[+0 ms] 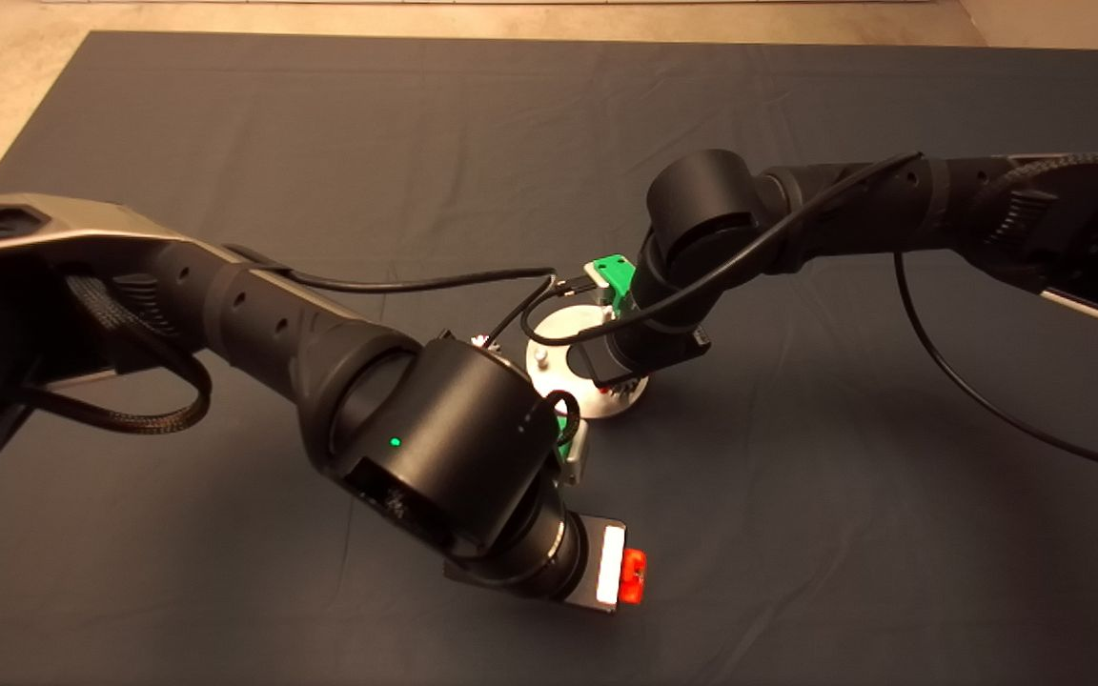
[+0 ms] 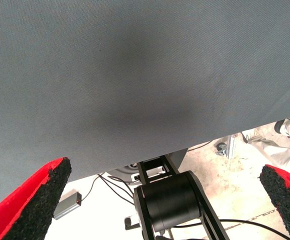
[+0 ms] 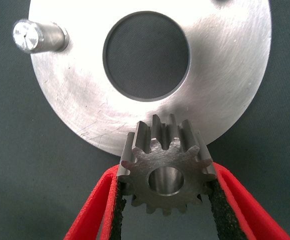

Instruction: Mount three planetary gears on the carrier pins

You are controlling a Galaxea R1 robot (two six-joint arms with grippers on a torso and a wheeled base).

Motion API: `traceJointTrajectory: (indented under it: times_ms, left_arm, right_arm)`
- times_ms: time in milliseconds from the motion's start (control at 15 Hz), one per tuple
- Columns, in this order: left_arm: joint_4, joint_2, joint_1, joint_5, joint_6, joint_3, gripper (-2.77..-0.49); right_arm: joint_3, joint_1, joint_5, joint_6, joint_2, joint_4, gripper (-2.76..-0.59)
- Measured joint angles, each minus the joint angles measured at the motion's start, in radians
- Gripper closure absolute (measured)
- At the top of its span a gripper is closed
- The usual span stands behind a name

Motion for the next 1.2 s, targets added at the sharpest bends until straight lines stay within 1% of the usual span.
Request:
traceJointTrajectory:
  times_ms: [267, 467, 667, 1067, 1200]
  left_arm:
    - [0.0, 0.0, 0.0, 0.0, 0.0, 0.0, -2.75]
    - [0.0, 0.0, 0.0, 0.0, 0.0, 0.0, -2.75]
    - [0.0, 0.0, 0.0, 0.0, -0.002, 0.002, -2.75]
    - [0.0, 0.001, 0.0, 0.0, -0.012, 0.014, -2.75]
    - [0.0, 0.001, 0.0, 0.0, -0.014, 0.015, -2.75]
  right_arm:
    - [0.03, -0.01, -0.007, 0.01, -0.003, 0.0, -1.05]
    - [0.04, -0.011, 0.003, 0.013, -0.02, 0.001, -1.05]
    - [0.044, -0.01, 0.02, 0.013, -0.034, 0.002, -1.05]
    - [0.037, -0.009, 0.026, -0.004, -0.042, 0.005, -1.05]
    - [0.03, -0.008, 0.032, -0.013, -0.042, 0.01, -1.05]
